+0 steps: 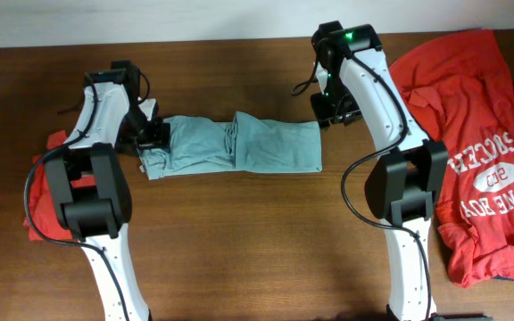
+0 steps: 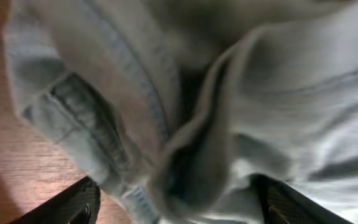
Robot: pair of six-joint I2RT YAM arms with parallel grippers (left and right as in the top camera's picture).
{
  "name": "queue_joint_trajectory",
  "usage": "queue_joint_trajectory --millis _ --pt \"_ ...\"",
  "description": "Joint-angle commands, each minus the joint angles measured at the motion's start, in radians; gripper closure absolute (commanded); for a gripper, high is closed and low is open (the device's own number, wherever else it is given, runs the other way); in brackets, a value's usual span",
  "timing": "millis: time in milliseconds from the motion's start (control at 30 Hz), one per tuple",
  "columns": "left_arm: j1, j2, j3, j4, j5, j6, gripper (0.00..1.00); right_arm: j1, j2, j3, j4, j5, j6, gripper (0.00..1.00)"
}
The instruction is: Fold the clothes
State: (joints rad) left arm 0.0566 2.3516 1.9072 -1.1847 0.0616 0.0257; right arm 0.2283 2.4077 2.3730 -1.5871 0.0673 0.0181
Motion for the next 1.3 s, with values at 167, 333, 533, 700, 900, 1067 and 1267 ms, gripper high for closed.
queue_joint_trajectory --millis 167,333,533,700,900,1067,1267 --pt "0.005 0.006 -0.074 0.04 0.003 -0.04 0.34 -0.007 -0.019 0.01 -0.013 0.019 -0.002 0.48" --pt "0.005 0.006 -0.074 0.04 0.001 -0.038 1.0 -0.007 -0.019 0.01 -0.014 0.02 -0.002 0.48" --pt "0.016 -0.005 -0.053 0.006 -0.011 -0.025 1.0 -0.011 -0.019 0.011 -0.013 0.023 -0.002 0.48" --pt "0.054 -0.038 0.024 -0.094 -0.115 -0.026 1.0 -0.054 -0.023 0.031 -0.024 0.023 0.011 0.48" --pt "0.153 -0.098 0.1 -0.131 -0.109 -0.025 1.0 -0.15 -0.031 0.077 -0.074 0.023 0.017 0.48" --pt "0.177 -0.122 0.144 -0.148 0.005 -0.002 1.0 -0.217 -0.031 0.077 -0.094 0.018 0.018 0.48" --pt "0.128 -0.174 0.149 -0.182 0.029 -0.003 1.0 -0.229 -0.031 0.077 -0.1 0.015 0.018 0.48"
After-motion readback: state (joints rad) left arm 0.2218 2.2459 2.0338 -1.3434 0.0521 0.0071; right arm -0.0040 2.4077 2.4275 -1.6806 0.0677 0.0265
